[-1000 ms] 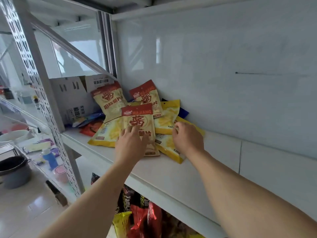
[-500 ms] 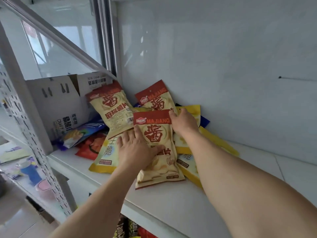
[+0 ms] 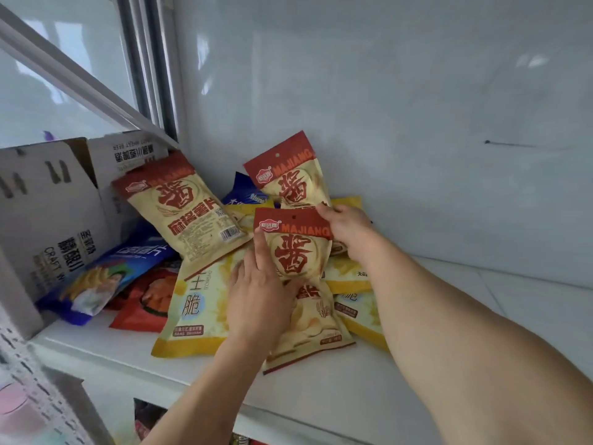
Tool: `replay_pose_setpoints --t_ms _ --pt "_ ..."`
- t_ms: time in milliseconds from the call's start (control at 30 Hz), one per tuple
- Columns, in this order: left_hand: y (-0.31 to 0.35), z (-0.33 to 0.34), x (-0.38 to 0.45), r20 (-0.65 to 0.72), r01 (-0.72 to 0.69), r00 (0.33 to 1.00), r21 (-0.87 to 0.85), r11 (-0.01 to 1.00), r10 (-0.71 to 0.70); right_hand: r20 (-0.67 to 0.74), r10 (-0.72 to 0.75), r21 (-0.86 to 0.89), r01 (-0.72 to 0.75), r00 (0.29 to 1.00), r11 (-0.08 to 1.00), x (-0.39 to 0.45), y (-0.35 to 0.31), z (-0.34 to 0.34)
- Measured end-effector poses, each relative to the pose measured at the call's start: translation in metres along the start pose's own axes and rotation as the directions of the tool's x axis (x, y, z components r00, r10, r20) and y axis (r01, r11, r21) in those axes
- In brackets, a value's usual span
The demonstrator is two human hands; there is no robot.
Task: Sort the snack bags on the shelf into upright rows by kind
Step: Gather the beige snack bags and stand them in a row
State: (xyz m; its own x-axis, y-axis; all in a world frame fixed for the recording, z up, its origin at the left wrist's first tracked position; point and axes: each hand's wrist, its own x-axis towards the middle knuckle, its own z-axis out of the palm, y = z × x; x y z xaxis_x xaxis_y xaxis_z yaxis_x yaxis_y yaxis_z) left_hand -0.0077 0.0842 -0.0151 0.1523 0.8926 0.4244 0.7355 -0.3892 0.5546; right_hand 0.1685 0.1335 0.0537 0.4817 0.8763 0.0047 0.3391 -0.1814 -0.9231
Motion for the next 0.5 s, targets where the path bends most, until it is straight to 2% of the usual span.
replay_pose_setpoints --t_ms 100,167,233,300,400,500 --pt "0.009 -0.005 -0.001 0.009 -0.07 0.997 -0.054 0.996 0.071 -0.005 0.006 0.044 -0.005 1.0 0.999 -0.006 0.004 -0.012" --pt "0.016 -0.008 -0.001 0.027 -0.059 0.998 -0.123 0.991 0.062 0.005 0.036 0.114 -0.036 0.999 0.993 -0.01 0.007 -0.022" --pt "0.024 -0.011 0.002 0.066 0.056 0.997 -0.31 0.949 -0.037 0.025 0.07 0.248 -0.074 0.997 0.966 -0.017 0.01 -0.032" --pt "0.031 -0.013 0.006 0.141 0.193 0.98 -0.496 0.846 -0.14 0.023 0.109 0.366 -0.11 0.994 0.924 -0.021 0.016 -0.043" --pt "0.036 -0.011 0.013 0.269 0.279 0.951 -0.521 0.806 -0.156 0.034 0.135 0.449 -0.136 0.99 0.883 -0.032 0.024 -0.056" --pt "0.037 -0.005 0.019 0.345 0.263 0.935 -0.506 0.821 -0.087 0.076 0.161 0.473 -0.178 0.984 0.863 -0.042 0.031 -0.067"
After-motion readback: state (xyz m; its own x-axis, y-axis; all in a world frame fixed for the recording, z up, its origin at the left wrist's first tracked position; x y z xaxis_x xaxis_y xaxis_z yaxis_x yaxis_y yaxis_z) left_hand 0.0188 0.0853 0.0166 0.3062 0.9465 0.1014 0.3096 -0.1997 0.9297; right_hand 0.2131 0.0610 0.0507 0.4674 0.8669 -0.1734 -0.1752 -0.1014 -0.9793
